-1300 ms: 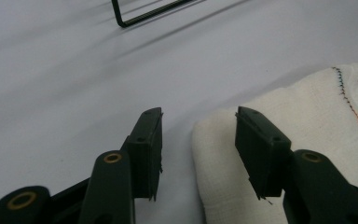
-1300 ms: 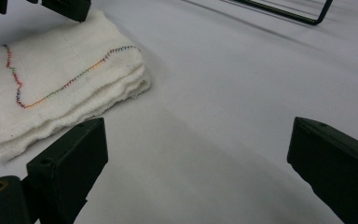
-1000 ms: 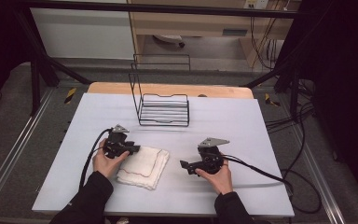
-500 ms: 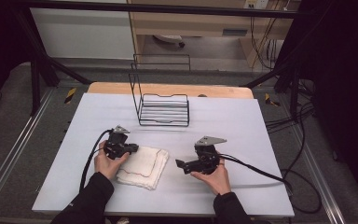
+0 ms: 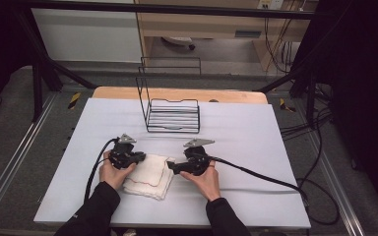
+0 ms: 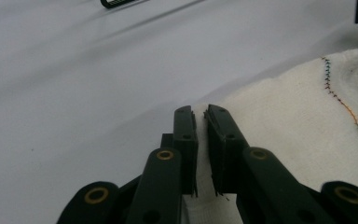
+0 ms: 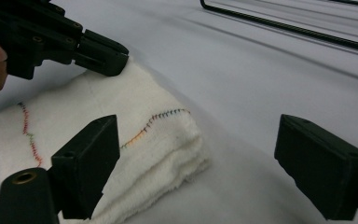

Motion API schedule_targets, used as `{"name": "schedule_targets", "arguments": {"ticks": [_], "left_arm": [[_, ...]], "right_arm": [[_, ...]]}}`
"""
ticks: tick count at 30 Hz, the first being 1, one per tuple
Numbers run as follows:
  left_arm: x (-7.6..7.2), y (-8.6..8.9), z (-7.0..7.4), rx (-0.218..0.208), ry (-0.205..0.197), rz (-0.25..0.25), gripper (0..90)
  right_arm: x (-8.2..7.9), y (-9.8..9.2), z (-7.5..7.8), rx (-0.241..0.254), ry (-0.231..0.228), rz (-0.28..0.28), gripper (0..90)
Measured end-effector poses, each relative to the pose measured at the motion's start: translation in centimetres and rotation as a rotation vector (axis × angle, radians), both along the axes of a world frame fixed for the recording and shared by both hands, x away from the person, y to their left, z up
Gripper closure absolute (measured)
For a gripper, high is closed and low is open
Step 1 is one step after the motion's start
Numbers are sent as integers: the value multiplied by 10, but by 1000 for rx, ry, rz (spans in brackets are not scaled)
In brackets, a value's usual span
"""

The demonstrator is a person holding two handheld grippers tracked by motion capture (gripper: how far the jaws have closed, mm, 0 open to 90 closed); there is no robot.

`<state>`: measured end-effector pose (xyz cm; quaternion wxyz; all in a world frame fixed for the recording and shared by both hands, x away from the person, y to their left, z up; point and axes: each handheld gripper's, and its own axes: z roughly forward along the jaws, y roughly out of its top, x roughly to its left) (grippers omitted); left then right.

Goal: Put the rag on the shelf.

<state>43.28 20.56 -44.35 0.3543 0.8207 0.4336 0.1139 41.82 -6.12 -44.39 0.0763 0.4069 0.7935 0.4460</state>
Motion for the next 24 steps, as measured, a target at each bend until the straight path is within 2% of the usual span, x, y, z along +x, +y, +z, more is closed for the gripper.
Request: {"name": "schedule_targets", "arguments": {"ticks": [4,9,11,15,24], "left_arm": [[0,0,0,4,-6,-6,813],[0,0,0,6,-7,-5,812],[0,0,0,6,-8,-5,812],[-1,-1,-1,8,-9,-6,812],[0,0,-1,7,-10,-10,810]], "right_arm": [[6,9,-6,-45,-7,-9,259],[8,12,-14,-73,-7,-31,346],[8,12,-15,-70,-17,-32,377],[8,13,-15,-60,-7,-26,432],[4,14,-14,-30,37,-32,615]]}}
